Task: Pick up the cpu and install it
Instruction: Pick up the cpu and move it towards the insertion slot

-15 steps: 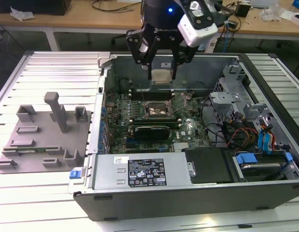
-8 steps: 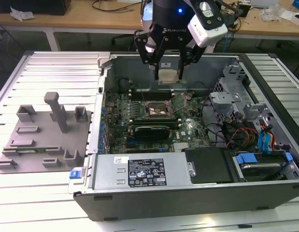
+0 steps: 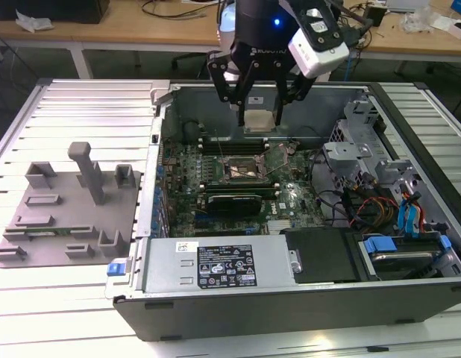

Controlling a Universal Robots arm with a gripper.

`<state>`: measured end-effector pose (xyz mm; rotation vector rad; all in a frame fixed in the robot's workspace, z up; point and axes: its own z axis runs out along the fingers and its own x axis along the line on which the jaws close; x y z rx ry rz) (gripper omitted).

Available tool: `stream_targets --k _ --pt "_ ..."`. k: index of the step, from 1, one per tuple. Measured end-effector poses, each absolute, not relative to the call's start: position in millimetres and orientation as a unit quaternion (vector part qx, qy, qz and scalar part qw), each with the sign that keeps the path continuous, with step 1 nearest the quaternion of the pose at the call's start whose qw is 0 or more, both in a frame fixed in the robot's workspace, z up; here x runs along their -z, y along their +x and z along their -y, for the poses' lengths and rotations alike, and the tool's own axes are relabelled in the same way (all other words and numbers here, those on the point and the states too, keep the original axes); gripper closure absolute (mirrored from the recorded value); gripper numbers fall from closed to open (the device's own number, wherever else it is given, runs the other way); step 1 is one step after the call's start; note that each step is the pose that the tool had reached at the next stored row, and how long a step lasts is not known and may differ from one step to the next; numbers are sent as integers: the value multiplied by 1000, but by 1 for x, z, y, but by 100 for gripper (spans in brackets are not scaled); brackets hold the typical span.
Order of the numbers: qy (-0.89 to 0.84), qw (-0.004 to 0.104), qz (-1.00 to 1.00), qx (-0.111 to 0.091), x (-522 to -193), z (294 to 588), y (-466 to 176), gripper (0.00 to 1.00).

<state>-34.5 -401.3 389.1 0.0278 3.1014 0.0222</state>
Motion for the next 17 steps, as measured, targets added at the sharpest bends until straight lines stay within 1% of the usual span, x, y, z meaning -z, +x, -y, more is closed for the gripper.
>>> stream_targets --k 17 --pt "9 20 -1000 -6 -359 385 -31 45"
